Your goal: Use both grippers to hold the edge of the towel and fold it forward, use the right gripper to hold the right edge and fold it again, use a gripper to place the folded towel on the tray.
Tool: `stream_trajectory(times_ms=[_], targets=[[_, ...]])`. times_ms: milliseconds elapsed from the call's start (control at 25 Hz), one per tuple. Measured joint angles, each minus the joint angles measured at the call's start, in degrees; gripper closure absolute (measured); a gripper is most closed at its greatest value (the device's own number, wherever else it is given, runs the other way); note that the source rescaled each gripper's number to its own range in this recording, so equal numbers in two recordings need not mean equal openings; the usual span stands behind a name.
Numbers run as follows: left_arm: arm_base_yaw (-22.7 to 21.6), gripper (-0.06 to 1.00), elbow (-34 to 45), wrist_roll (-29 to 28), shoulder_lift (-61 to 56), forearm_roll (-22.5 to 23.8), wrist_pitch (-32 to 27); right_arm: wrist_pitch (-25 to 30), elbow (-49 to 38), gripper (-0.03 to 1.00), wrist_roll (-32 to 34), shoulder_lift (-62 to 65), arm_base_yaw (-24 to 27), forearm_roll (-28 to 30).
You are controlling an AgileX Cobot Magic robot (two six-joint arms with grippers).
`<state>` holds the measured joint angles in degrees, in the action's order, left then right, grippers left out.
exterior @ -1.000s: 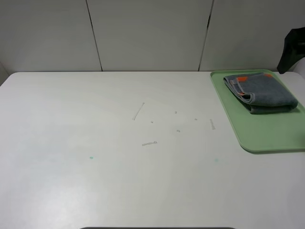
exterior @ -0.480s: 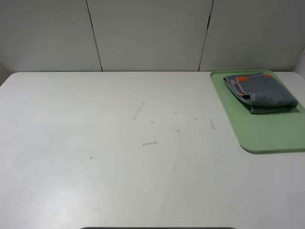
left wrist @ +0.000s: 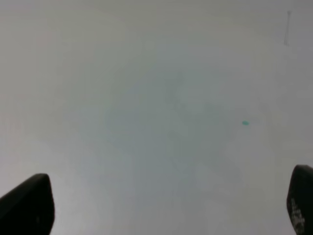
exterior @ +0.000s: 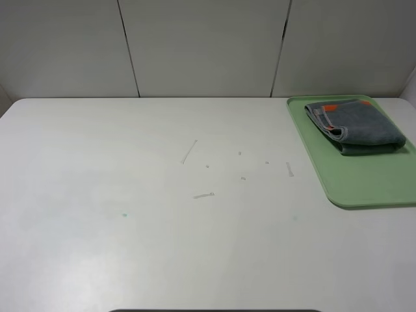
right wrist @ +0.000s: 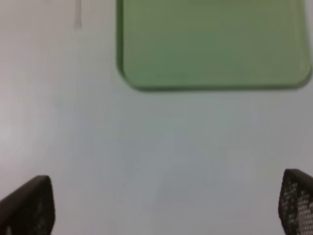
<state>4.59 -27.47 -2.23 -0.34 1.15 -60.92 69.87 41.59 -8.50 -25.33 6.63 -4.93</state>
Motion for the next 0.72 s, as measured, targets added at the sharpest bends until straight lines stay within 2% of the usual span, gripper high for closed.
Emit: stream_trajectory(times_ms=[400,480,720], targets=[[0.0,0.0,0.0,0.0,0.0,0.0,0.0,0.0,-6.3,-0.03,3.7,20.3,0.0,0.0],[0.0,0.0,0.0,0.0,0.0,0.0,0.0,-1.3,-9.5,-0.03,4.1,24.9,0.0,0.4],[0.0,0.0,0.0,0.0,0.0,0.0,0.0,-4.5,-10.9,-0.03,5.2,25.7,-0.7,3.7]])
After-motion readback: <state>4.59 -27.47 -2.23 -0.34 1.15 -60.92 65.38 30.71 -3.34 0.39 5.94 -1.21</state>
